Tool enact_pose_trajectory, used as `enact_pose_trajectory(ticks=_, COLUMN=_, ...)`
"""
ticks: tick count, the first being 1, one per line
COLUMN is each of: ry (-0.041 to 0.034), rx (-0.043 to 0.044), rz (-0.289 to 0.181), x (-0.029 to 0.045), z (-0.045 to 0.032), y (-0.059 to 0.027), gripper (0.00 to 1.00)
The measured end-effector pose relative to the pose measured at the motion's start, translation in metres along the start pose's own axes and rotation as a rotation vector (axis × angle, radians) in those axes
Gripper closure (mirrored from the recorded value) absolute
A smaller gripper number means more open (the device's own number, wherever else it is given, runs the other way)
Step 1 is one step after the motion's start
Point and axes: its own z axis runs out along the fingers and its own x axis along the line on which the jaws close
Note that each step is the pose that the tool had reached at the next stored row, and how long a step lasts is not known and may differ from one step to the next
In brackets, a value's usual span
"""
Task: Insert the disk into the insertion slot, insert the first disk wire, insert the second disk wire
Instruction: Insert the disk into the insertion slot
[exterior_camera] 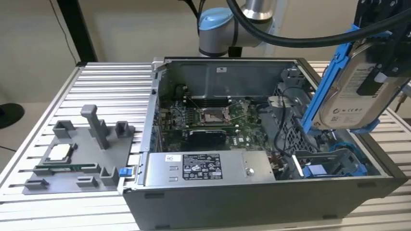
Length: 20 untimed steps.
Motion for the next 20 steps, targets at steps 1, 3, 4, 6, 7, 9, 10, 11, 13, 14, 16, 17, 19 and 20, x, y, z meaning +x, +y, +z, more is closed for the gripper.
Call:
enact_pose_trajectory(ticks=1, ry=0.0, rx=0.0, rz=0.0, x=0.0, z=0.0, y=-0.0002, gripper=1.0)
enact_pose_trajectory(ticks=3, ry=-0.0001, rx=0.0, rz=0.0, x=0.0, z=0.0001, y=-0.0006, gripper=1.0)
enact_pose_trajectory(ticks=4, ry=-0.0001, rx=0.0, rz=0.0, x=0.0, z=0.0001, y=-0.0008, gripper=1.0)
enact_pose_trajectory(ticks=6, ry=0.0001, rx=0.0, rz=0.0, x=0.0, z=0.0002, y=-0.0013, gripper=1.0)
enact_pose_trajectory(ticks=7, ry=0.0, rx=0.0, rz=0.0, x=0.0, z=0.0002, y=-0.0014, gripper=1.0)
enact_pose_trajectory(ticks=9, ry=0.0, rx=0.0, rz=0.0, x=0.0, z=0.0003, y=-0.0019, gripper=1.0)
enact_pose_trajectory(ticks=10, ry=0.0, rx=0.0, rz=0.0, x=-0.0001, z=0.0003, y=-0.0021, gripper=1.0)
enact_pose_trajectory(ticks=11, ry=0.0, rx=0.0, rz=0.0, x=0.0, z=0.0003, y=-0.0022, gripper=1.0)
enact_pose_trajectory(ticks=13, ry=0.0001, rx=0.0, rz=0.0, x=-0.0001, z=0.0003, y=-0.0025, gripper=1.0)
enact_pose_trajectory(ticks=14, ry=0.0001, rx=0.0, rz=0.0, x=-0.0001, z=0.0003, y=-0.0026, gripper=1.0)
enact_pose_trajectory(ticks=16, ry=0.0001, rx=0.0, rz=0.0, x=0.0, z=0.0005, y=-0.0026, gripper=1.0)
enact_pose_trajectory(ticks=17, ry=0.0001, rx=0.0, rz=0.0, x=0.0, z=0.0005, y=-0.0026, gripper=1.0)
enact_pose_trajectory(ticks=19, ry=0.0001, rx=0.0, rz=0.0, x=0.0, z=0.0005, y=-0.0026, gripper=1.0)
enact_pose_trajectory(ticks=20, ry=0.0, rx=0.0, rz=0.0, x=0.0, z=0.0005, y=-0.0026, gripper=1.0)
